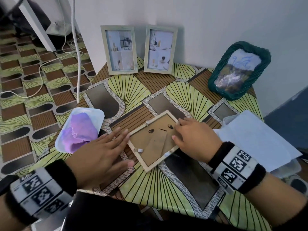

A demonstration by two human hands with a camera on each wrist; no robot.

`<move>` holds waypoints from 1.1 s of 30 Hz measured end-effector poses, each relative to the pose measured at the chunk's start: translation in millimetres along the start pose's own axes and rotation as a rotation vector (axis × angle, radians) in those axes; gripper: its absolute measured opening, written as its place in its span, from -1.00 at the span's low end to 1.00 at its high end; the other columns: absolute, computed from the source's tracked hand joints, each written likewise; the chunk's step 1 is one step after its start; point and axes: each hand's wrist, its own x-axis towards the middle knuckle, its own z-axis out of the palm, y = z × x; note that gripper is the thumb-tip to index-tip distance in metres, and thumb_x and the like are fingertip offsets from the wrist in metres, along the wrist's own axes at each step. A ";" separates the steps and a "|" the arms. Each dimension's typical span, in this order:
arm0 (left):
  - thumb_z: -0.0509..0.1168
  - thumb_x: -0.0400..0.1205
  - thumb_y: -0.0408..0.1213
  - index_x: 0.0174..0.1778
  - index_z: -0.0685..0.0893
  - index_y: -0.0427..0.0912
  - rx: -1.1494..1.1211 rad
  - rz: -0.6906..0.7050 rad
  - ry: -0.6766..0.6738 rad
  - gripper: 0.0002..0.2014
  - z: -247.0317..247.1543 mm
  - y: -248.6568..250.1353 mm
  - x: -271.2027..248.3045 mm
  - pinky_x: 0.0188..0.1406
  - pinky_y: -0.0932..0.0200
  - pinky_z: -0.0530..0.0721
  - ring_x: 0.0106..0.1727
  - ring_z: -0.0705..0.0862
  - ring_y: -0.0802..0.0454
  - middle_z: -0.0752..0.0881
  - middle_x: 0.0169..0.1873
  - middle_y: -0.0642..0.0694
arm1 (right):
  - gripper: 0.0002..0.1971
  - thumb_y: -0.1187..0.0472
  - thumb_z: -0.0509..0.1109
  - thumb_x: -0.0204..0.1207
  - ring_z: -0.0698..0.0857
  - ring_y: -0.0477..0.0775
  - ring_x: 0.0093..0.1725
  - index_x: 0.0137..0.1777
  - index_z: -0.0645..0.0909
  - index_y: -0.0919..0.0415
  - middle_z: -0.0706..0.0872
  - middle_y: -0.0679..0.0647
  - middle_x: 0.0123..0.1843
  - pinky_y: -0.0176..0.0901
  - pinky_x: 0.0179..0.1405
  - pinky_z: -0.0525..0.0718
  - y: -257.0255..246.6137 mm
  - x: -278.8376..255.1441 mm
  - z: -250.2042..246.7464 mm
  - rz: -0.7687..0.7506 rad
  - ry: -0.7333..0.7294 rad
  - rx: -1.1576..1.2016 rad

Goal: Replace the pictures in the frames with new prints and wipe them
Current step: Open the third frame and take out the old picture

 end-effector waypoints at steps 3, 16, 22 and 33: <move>-0.45 0.51 0.50 0.72 -0.22 -0.07 -0.051 -0.019 -0.009 -0.05 -3.2 -4.7 24.7 0.64 0.24 -0.30 0.64 -0.46 0.19 -0.29 0.67 0.11 | -0.63 -0.11 0.12 0.65 0.59 0.10 0.20 0.18 0.64 0.08 0.63 0.03 0.15 -0.06 0.05 0.60 -1.3 -18.8 5.7 0.037 0.049 0.033; 0.07 0.72 0.18 0.70 0.22 -0.12 -0.077 -0.017 0.150 -0.32 -11.0 -8.4 62.4 0.64 0.15 0.20 0.68 0.21 0.13 0.19 0.70 0.01 | -0.89 -0.03 0.40 0.52 0.61 -0.05 -0.03 -0.07 0.71 -0.06 0.62 -0.14 -0.12 -0.22 -0.21 0.41 7.4 -35.2 6.0 0.109 0.129 0.288; 0.13 0.69 0.07 0.06 0.65 -0.04 0.012 -0.026 0.220 -0.69 -19.6 -5.2 67.8 0.10 0.00 0.60 0.13 0.62 0.00 0.73 0.12 0.08 | -0.70 -0.09 0.51 0.44 0.67 0.02 -0.09 0.08 0.55 -0.04 0.71 -0.05 -0.14 -0.07 -0.11 0.66 12.8 -26.0 7.6 0.140 0.139 0.394; 0.27 0.65 -0.04 0.12 0.75 -0.18 -0.083 -0.088 0.198 -0.69 -24.5 -2.2 71.5 0.03 0.05 0.59 -0.02 0.72 -0.06 0.80 0.08 -0.08 | -0.65 0.13 0.47 0.49 0.68 0.09 -0.07 0.22 0.48 0.09 0.71 0.06 -0.12 -0.08 -0.12 0.61 15.9 -4.3 12.7 0.239 0.121 0.474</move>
